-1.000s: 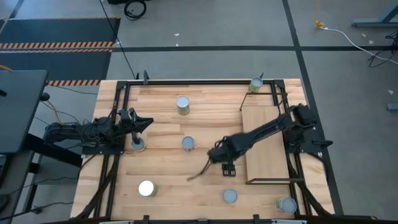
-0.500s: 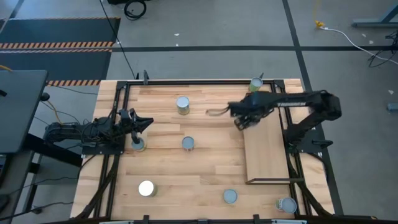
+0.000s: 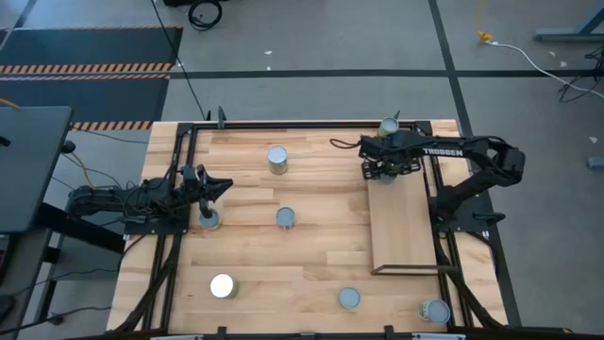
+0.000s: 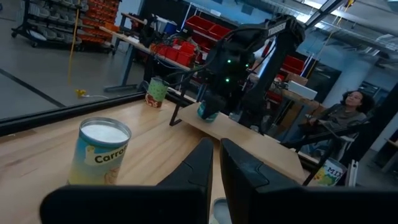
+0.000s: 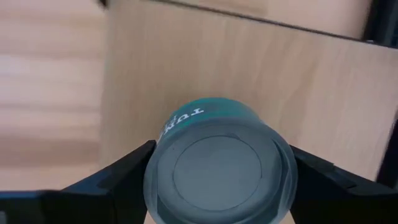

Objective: Pick and place cans onto a shelf
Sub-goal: Put the blue tuna can on the shelf, then put the yellow can on the shelf

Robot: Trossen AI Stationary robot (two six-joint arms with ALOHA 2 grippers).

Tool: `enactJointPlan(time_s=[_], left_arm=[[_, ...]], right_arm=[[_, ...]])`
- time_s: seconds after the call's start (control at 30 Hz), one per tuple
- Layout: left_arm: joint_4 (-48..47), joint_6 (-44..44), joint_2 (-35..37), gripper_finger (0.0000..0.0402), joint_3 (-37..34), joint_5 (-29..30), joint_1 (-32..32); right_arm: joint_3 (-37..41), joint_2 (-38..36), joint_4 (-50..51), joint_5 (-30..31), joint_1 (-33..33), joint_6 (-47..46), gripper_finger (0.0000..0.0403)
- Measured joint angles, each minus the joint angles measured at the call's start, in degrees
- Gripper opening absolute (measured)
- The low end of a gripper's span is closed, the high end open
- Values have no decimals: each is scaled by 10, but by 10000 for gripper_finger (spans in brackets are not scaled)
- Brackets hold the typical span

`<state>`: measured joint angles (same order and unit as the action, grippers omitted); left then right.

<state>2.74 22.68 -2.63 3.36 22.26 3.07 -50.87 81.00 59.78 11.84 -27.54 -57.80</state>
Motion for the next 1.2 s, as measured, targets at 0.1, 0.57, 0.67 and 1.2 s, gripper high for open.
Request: enactJointPlan(time_s=[0.1,0.57,0.67,1.2], left_arm=[[0,1,0,36,0,0,0],[0,-12,0,37,0,0,0],[1,-8,0,37,0,0,0],[0,-43,0,37,0,0,0]], right_arm=[[0,4,-11,3,-7,-3,307],[-1,-12,-35,37,3,-8,346],[-14,-26,-15,38,25,-25,347],[-147,-64,7,77,307,-21,348]])
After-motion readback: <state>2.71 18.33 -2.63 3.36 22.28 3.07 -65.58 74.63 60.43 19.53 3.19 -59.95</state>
